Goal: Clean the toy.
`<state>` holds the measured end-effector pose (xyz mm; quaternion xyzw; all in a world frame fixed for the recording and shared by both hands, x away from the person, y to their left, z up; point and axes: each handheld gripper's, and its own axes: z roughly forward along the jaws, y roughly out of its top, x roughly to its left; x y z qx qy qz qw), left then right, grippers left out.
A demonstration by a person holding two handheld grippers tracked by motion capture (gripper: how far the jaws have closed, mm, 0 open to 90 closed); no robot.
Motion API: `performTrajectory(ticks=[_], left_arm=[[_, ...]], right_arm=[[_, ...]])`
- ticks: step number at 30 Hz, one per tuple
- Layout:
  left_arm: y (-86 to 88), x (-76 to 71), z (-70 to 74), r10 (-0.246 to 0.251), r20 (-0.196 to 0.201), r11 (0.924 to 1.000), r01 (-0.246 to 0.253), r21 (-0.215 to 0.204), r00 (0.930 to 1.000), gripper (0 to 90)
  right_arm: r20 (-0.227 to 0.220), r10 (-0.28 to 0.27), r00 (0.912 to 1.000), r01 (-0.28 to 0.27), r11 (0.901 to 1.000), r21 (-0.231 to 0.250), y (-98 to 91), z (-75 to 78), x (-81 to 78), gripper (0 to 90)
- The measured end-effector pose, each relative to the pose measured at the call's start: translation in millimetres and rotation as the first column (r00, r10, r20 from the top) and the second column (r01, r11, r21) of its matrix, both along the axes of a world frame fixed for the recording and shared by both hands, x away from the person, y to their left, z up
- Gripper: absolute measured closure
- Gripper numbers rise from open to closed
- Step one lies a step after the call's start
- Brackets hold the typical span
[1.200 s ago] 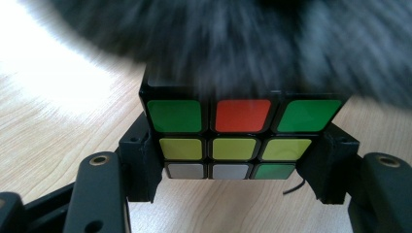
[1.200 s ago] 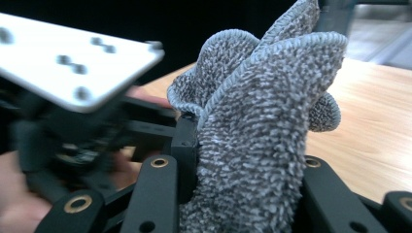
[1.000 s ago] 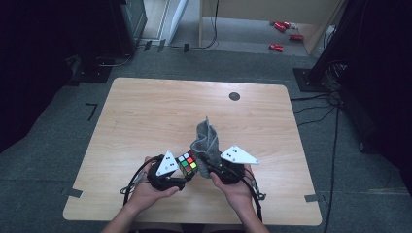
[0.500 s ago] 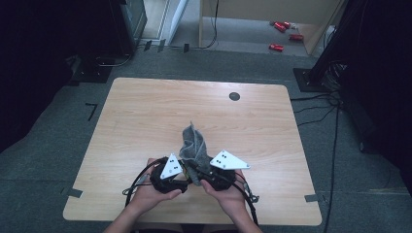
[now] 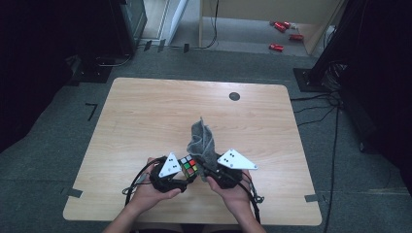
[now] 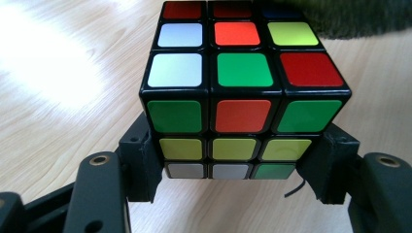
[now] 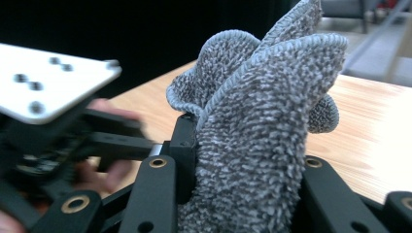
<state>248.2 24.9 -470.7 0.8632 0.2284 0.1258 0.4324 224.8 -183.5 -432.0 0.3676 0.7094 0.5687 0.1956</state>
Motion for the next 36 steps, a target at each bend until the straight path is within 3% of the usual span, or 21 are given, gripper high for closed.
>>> performTrajectory(ticks=[5,12,16,22,26,28,32,36], left_arm=[[0.1,-1.0,-0.6,0.002,0.01,0.9999,-0.002,0.016,0.9999,34.6],[7.1,3.7,0.2,0.021,-0.001,0.9998,-0.021,-0.003,0.9998,34.6],[9.7,5.9,-0.8,0.032,-0.007,0.9994,-0.032,-0.01,0.9995,34.6],[3.0,3.4,-5.5,0.018,-0.009,0.9997,-0.018,0.016,0.9998,34.6],[-0.6,-0.3,-4.6,0.001,0.006,0.9998,-0.001,0.02,1.0,34.6],[0.1,-0.3,-3.9,0.007,0.011,0.9998,-0.008,0.02,0.9999,34.6],[5.0,2.5,-2.0,0.022,0.012,0.9997,-0.022,0.003,0.9997,34.6],[10.1,4.8,0.6,0.035,0.009,0.9993,-0.035,-0.013,0.9994,34.6]], right_arm=[[0.0,0.031,0.9995,-0.031,0.9991,-0.029,9.3,-6.1,-1.0,66.7],[-0.033,-0.073,0.9968,0.071,0.9963,-0.048,-13.8,-12.3,11.9,66.8],[-0.049,-0.098,0.994,0.096,0.9943,-0.048,-20.8,-13.2,15.0,66.8],[-0.027,-0.018,0.9995,0.018,0.9998,-0.003,-6.0,-5.6,4.9,66.7],[-0.012,0.061,0.9981,-0.061,0.9978,-0.024,11.1,-6.1,-2.8,66.6],[-0.009,0.064,0.9979,-0.064,0.9973,-0.035,12.5,-7.4,-2.5,66.6],[-0.019,0.001,0.9998,-0.002,0.9992,-0.039,-0.4,-8.9,4.7,66.7],[-0.042,-0.074,0.9964,0.072,0.9966,-0.038,-17.7,-10.1,12.2,66.9]])
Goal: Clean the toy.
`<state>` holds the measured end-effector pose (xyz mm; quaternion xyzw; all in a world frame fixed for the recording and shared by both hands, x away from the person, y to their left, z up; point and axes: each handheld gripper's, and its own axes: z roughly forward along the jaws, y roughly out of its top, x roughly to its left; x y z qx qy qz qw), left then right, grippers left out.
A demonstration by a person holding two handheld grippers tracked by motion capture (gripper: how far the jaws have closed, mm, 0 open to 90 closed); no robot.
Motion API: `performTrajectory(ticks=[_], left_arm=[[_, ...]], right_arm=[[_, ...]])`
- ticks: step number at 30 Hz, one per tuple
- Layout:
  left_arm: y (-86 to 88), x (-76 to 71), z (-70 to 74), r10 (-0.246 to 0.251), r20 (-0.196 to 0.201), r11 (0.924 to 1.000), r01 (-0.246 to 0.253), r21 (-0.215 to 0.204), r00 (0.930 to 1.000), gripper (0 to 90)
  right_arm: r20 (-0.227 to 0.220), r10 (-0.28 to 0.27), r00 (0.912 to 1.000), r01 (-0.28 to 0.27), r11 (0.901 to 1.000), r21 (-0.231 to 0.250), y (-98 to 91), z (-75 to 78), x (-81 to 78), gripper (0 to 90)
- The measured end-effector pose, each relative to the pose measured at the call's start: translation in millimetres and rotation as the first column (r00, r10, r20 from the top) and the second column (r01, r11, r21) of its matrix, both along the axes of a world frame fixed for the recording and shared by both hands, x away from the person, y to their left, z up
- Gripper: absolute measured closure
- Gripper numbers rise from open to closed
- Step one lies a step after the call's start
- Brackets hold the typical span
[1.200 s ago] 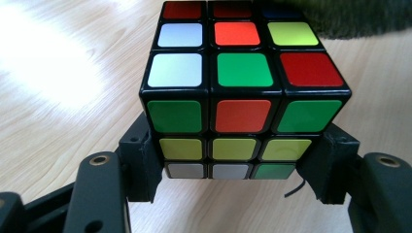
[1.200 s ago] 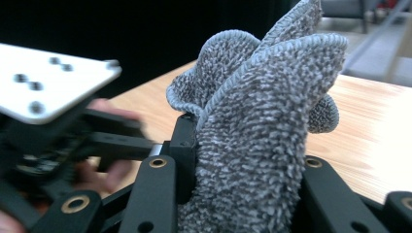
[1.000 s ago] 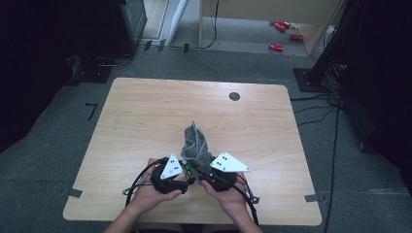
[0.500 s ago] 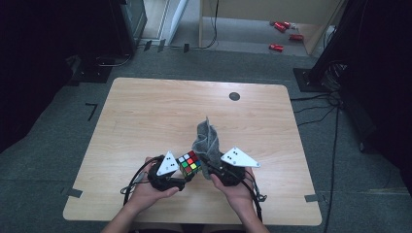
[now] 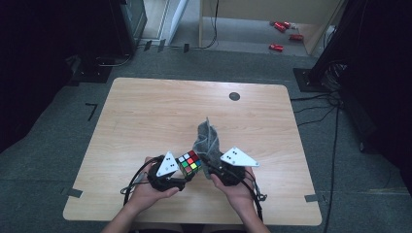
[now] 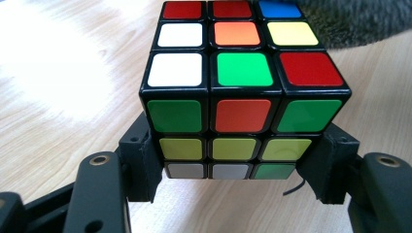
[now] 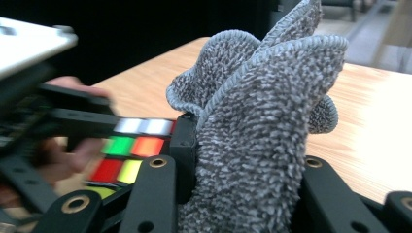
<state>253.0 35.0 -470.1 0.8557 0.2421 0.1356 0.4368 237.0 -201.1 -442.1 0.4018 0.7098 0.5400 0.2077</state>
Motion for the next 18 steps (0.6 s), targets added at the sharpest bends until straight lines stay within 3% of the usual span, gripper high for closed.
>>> performTrajectory(ticks=[5,11,15,18], left_arm=[[-0.2,1.1,-1.5,0.001,-0.002,1.0,-0.001,0.007,1.0,34.6],[-9.5,-4.3,-3.8,-0.032,0.004,0.9992,0.032,0.025,0.9995,34.6],[-10.5,-6.7,-2.4,-0.035,0.011,0.9991,0.035,0.025,0.9993,34.6],[-7.6,-5.2,-1.9,-0.027,0.01,0.9994,0.027,0.024,0.9996,34.6]], right_arm=[[0.02,0.012,0.9997,-0.013,0.9989,0.046,-6.7,9.8,-1.2,66.9],[0.018,0.138,0.9903,-0.139,0.9855,0.097,15.0,15.4,-12.7,66.8],[0.002,0.19,0.9817,-0.19,0.9804,0.052,30.8,8.2,-16.5,66.6],[0.01,0.167,0.986,-0.167,0.9852,0.04,27.6,5.7,-14.0,66.2]])
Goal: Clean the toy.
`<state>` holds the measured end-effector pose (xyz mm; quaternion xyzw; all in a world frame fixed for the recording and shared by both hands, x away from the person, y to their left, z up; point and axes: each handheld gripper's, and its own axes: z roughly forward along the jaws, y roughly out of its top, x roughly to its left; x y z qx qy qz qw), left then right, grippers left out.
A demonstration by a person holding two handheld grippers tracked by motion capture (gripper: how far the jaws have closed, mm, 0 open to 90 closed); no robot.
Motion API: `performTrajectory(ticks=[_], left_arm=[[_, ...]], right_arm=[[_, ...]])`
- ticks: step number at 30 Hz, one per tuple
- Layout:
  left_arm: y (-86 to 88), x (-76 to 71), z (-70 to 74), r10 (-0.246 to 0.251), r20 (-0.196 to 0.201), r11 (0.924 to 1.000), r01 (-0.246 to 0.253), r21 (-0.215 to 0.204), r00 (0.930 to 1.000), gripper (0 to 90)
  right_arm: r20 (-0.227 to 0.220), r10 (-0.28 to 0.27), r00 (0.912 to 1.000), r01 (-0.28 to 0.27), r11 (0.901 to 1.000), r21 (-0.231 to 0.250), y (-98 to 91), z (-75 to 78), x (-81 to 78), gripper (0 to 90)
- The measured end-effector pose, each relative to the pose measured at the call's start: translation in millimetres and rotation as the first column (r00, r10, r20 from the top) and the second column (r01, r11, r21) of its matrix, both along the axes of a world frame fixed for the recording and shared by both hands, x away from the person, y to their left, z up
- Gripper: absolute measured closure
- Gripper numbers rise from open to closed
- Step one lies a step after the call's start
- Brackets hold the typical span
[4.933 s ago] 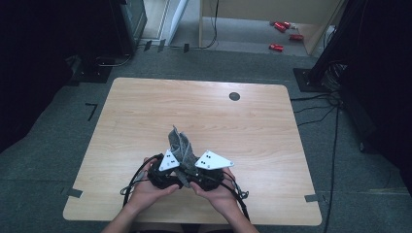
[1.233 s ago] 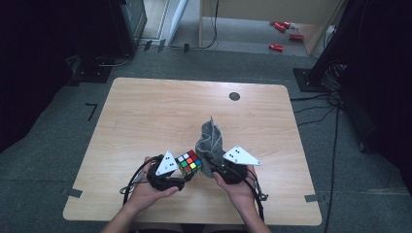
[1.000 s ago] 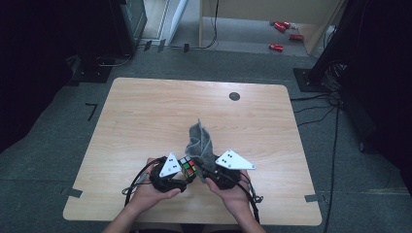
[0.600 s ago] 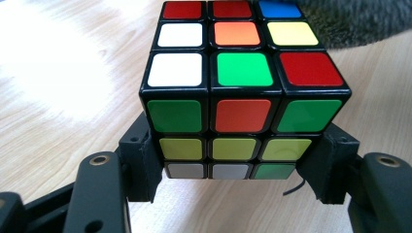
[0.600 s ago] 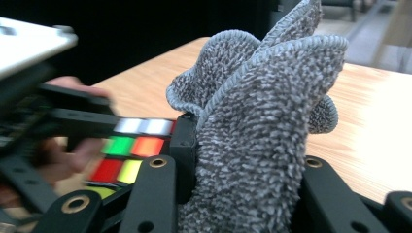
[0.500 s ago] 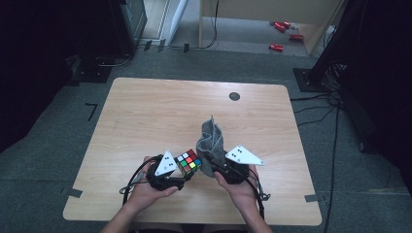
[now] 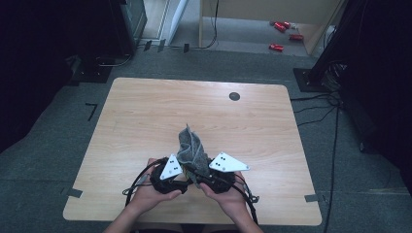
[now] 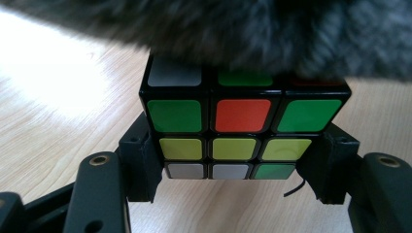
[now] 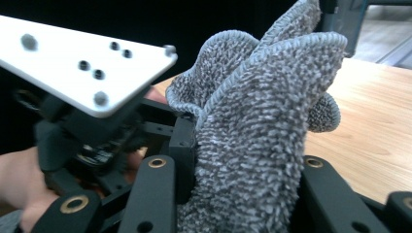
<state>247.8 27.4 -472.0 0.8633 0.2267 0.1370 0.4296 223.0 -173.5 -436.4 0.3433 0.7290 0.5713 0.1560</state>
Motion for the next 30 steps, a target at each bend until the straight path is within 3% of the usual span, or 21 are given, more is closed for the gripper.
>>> performTrajectory(ticks=[2,5,9,12,14,16,19,21,28,30], left_arm=[[1.6,1.4,0.5,0.006,-0.003,1.0,-0.006,0.0,1.0,34.6],[2.5,2.4,0.1,0.011,-0.008,0.9999,-0.011,-0.009,0.9999,34.6],[-0.8,1.7,-1.8,0.007,-0.013,1.0,-0.007,0.002,0.9999,34.6],[-5.3,-1.0,-3.3,-0.003,-0.011,1.0,0.003,0.008,0.9999,34.6],[-6.3,-1.9,-2.8,-0.009,-0.01,0.9999,0.009,0.009,0.9999,34.6],[-5.2,-2.2,-2.0,-0.007,-0.01,1.0,0.007,0.001,0.9999,34.6],[-1.1,-0.5,-0.1,0.003,-0.007,0.9999,-0.003,-0.01,1.0,34.6],[2.4,1.2,1.5,0.013,-0.008,0.9997,-0.013,-0.02,0.9999,34.6],[-4.2,-2.6,-0.8,0.001,-0.005,1.0,-0.001,0.0,1.0,34.6],[-6.2,-4.1,-0.8,-0.005,-0.001,1.0,0.005,0.0,1.0,34.6]], right_arm=[[0.018,-0.048,0.9987,0.048,0.9983,-0.034,-5.9,-1.1,2.7,66.2],[-0.022,-0.087,0.996,0.087,0.9962,-0.004,-14.3,-1.9,6.4,66.9],[-0.024,-0.031,0.9992,0.031,0.9994,0.012,-7.2,-0.8,2.7,67.7],[-0.01,0.035,0.9993,-0.036,0.9993,-0.014,4.4,-0.7,-2.3,67.7],[0.001,0.036,0.9993,-0.036,0.9988,-0.032,6.4,-0.8,-3.1,67.7],[0.0,0.018,0.9998,-0.018,0.9996,-0.021,2.1,-0.5,-0.6,67.7],[-0.004,-0.073,0.9973,0.073,0.9971,-0.025,-11.1,0.7,5.2,67.8],[-0.016,-0.098,0.9951,0.097,0.9951,-0.016,-15.1,1.0,6.3,67.9],[0.002,0.032,0.9995,-0.032,0.9984,-0.046,13.8,2.6,-7.0,67.8],[0.002,0.031,0.9995,-0.031,0.9982,-0.052,14.2,3.8,-6.9,67.8]])
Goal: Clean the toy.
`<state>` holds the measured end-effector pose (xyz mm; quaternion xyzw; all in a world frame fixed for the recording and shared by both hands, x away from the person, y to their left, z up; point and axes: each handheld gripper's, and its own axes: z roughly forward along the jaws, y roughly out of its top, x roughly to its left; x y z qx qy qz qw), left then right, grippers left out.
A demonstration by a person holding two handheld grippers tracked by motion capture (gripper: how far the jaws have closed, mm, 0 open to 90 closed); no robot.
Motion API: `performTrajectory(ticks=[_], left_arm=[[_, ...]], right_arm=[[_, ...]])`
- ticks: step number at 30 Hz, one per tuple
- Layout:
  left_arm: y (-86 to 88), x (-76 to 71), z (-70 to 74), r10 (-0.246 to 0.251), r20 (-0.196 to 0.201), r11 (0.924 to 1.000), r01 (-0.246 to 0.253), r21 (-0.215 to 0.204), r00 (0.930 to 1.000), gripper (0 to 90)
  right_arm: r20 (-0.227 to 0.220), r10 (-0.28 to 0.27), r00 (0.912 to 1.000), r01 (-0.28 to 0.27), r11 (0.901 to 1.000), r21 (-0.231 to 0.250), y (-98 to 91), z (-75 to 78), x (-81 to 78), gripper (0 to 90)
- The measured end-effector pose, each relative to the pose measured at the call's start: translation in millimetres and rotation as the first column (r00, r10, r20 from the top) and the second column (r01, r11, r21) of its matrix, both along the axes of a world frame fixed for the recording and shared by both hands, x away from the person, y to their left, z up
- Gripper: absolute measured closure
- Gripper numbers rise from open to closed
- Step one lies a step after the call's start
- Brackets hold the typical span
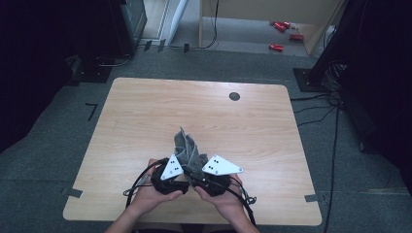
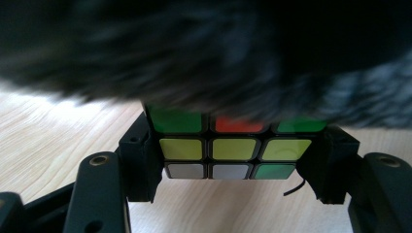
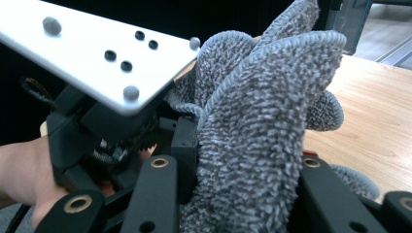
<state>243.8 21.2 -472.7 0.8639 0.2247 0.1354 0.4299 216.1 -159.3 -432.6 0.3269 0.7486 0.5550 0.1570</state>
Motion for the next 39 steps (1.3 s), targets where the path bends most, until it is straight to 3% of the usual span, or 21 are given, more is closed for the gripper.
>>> performTrajectory(ticks=[4,6,10,14,16,19,21,24,26,29,31,34,36,39], left_arm=[[3.7,2.2,0.4,0.009,-0.005,0.9999,-0.009,-0.007,0.9999,34.6],[5.8,3.8,0.8,0.017,-0.008,0.9998,-0.017,-0.012,0.9998,34.6],[2.7,2.8,-1.2,0.019,-0.013,0.9998,-0.019,0.0,0.9997,34.6],[-1.4,0.3,-2.6,0.014,-0.008,0.9999,-0.013,0.01,0.9999,34.6],[0.8,1.0,-1.8,0.011,-0.008,0.9999,-0.011,0.005,0.9999,34.6],[5.2,4.0,-0.7,0.022,-0.012,0.9996,-0.022,-0.015,0.9997,34.6],[7.2,6.0,-0.4,0.028,-0.02,0.9993,-0.028,-0.022,0.9994,34.6],[4.1,5.7,-2.8,0.036,-0.024,0.9993,-0.036,-0.005,0.999,34.6],[-0.5,3.4,-5.4,0.031,-0.027,0.9995,-0.031,0.01,0.9991,34.6],[-3.8,1.1,-6.3,0.025,-0.02,0.9995,-0.025,0.02,0.9995,34.6],[-3.0,1.1,-5.4,0.029,-0.017,0.9996,-0.029,0.005,0.9994,34.6],[0.0,2.0,-3.3,0.028,-0.012,0.9996,-0.028,-0.004,0.9995,34.6],[0.8,3.0,-3.1,0.033,-0.013,0.9994,-0.033,-0.007,0.9994,34.6],[-1.1,2.4,-4.5,0.028,-0.016,0.9996,-0.028,0.006,0.9995,34.6]], right_arm=[[-0.009,-0.085,0.9963,0.085,0.9963,0.008,-17.4,-0.8,9.6,68.0],[-0.041,-0.117,0.9923,0.118,0.9927,0.024,-25.8,-1.7,12.7,68.1],[-0.051,-0.059,0.9969,0.059,0.9982,0.006,-13.3,-1.4,5.8,68.4],[-0.022,-0.028,0.9994,0.027,0.999,-0.034,-0.6,-3.1,0.8,68.3],[-0.03,-0.043,0.9986,0.042,0.999,-0.014,-6.2,-3.3,4.6,68.2],[-0.044,-0.124,0.9913,0.124,0.9922,-0.001,-22.5,-2.5,12.0,68.3],[-0.064,-0.147,0.987,0.148,0.9889,0.007,-28.3,-2.1,13.5,68.4],[-0.061,-0.123,0.9905,0.123,0.9924,-0.008,-19.3,-3.4,8.5,68.5],[-0.053,-0.077,0.9956,0.076,0.9968,-0.026,-5.4,-4.9,1.9,68.4],[-0.015,-0.036,0.9993,0.034,0.9969,-0.07,8.1,-6.5,-4.4,68.1],[-0.027,-0.044,0.9987,0.043,0.9981,-0.043,1.5,-6.1,-0.6,68.0],[-0.043,-0.137,0.9897,0.136,0.9906,-0.018,-17.3,-5.1,8.2,68.0],[-0.073,-0.167,0.9833,0.168,0.9859,0.002,-26.8,-5.6,11.8,68.1],[-0.064,-0.135,0.9888,0.135,0.9909,-0.008,-20.3,-5.9,8.2,67.9]])
